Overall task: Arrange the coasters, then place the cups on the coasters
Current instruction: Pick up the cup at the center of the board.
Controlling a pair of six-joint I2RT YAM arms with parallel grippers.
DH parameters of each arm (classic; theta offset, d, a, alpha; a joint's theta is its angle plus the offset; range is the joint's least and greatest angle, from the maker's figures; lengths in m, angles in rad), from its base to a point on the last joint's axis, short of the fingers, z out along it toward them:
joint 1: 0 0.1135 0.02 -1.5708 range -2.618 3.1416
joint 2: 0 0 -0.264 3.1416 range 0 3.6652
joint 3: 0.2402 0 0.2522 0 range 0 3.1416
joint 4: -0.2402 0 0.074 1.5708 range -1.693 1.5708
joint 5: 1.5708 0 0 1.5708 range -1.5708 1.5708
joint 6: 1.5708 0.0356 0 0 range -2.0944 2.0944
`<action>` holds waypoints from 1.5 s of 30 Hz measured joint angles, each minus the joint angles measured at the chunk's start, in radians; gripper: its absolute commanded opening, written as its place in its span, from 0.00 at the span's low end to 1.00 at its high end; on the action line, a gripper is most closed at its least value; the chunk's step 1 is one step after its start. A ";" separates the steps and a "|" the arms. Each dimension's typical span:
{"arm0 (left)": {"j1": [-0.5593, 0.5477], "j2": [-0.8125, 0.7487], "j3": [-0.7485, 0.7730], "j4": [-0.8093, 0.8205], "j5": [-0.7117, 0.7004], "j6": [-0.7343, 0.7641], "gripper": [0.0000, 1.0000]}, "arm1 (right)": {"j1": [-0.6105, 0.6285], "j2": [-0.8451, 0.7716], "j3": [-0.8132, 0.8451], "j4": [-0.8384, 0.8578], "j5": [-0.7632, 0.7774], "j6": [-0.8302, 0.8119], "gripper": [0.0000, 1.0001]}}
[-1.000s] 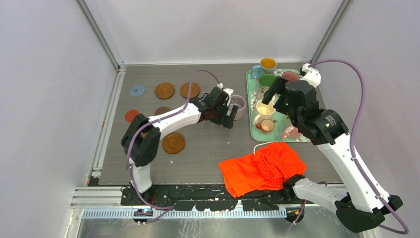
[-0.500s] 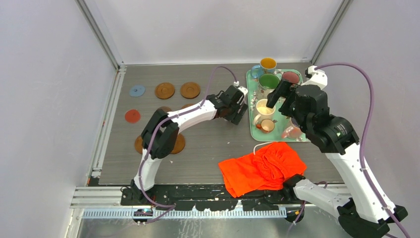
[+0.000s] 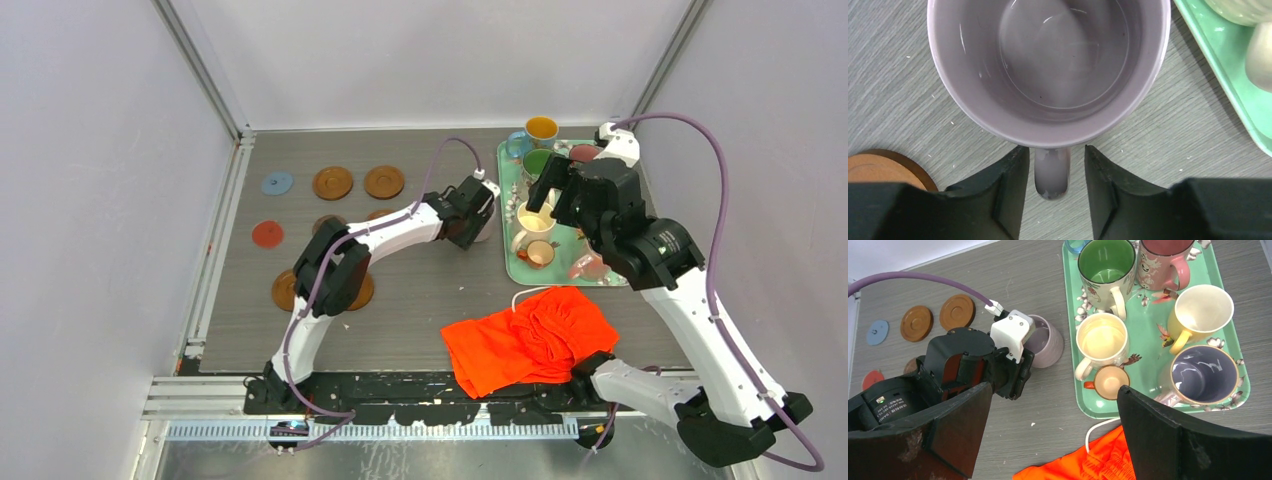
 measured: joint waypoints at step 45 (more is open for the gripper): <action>0.002 -0.248 -0.323 0.197 -0.039 -0.040 0.00 | -0.002 -0.055 0.007 0.013 -0.029 -0.003 1.00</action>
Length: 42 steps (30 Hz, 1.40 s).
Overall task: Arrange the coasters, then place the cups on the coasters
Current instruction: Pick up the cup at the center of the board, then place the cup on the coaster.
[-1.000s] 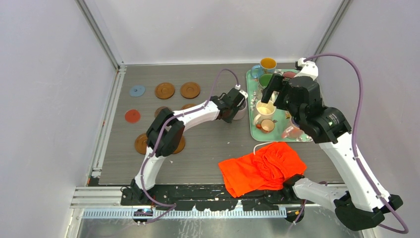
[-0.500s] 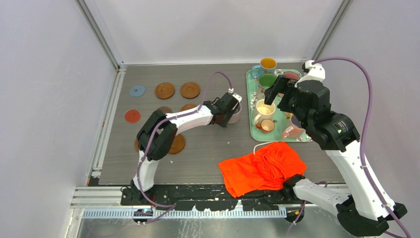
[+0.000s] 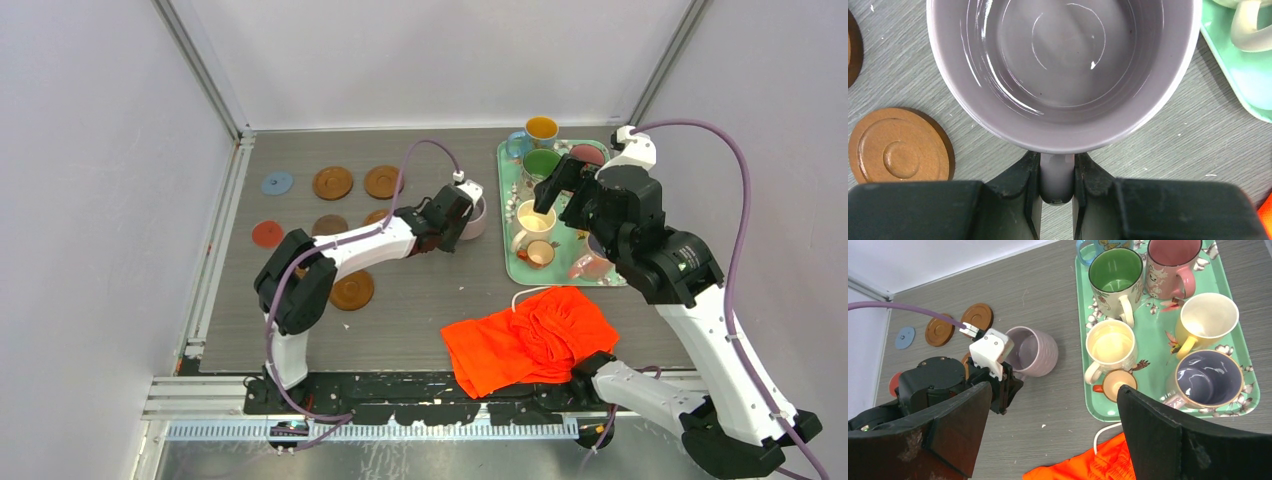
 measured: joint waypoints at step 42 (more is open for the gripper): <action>0.404 0.030 0.282 -0.172 -0.011 -0.011 0.00 | 0.000 -0.014 -0.008 -0.031 0.011 0.071 1.00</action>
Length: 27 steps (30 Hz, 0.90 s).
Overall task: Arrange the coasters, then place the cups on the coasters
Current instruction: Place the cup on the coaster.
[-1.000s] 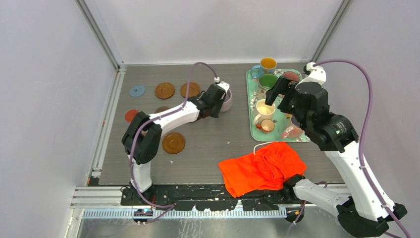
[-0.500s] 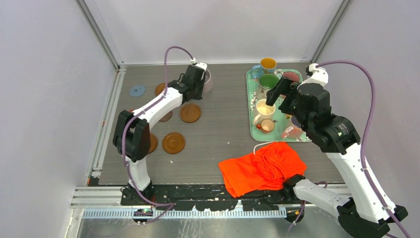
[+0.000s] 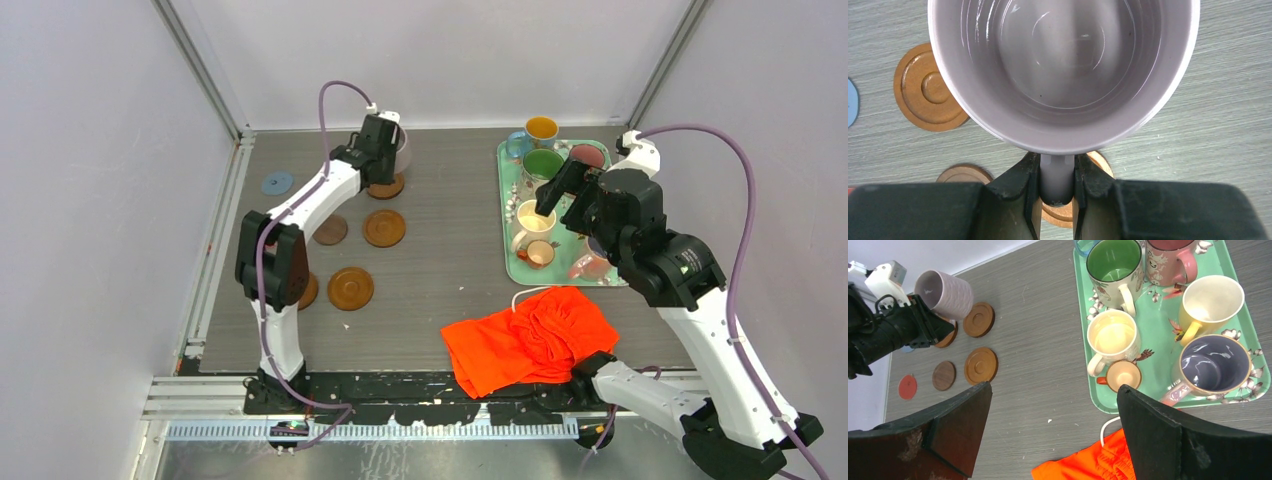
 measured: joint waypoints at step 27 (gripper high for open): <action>0.058 0.192 0.109 -0.085 -0.011 0.016 0.00 | 0.000 0.026 -0.011 -0.006 -0.011 0.019 1.00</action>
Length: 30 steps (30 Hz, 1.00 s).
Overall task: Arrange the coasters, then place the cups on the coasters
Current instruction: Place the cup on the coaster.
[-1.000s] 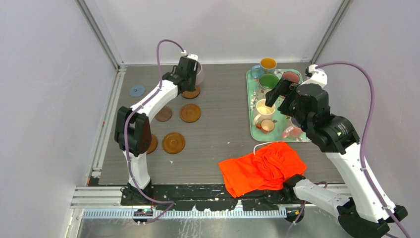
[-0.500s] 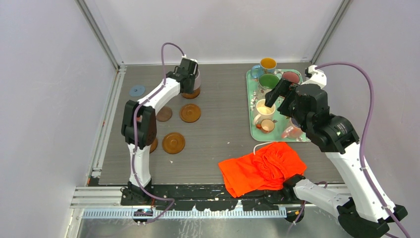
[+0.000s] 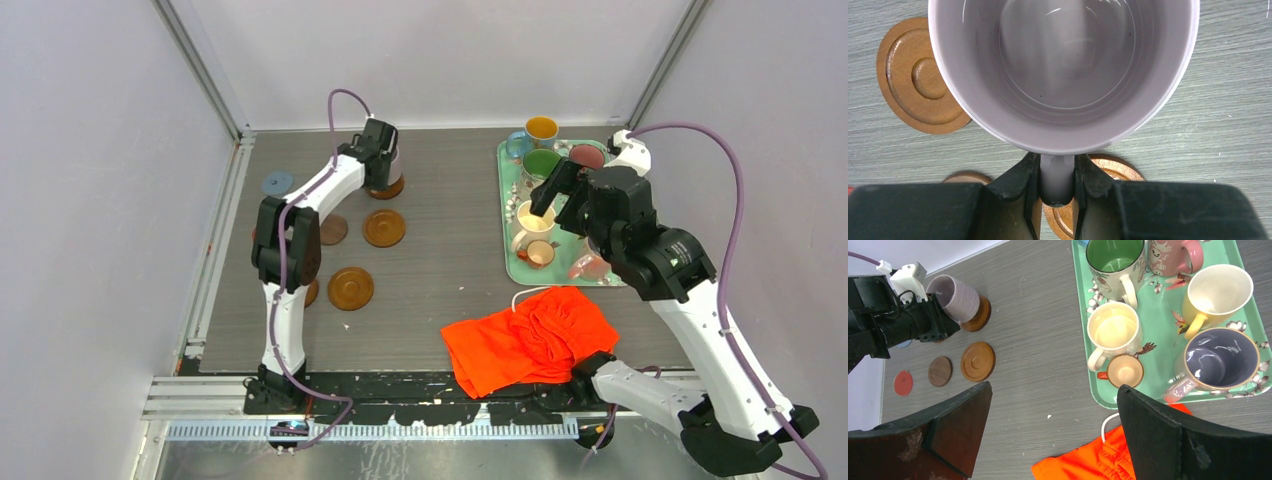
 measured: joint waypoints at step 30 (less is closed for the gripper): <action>0.006 0.055 0.024 -0.034 0.024 -0.025 0.07 | 0.000 -0.004 -0.018 0.000 -0.005 0.002 1.00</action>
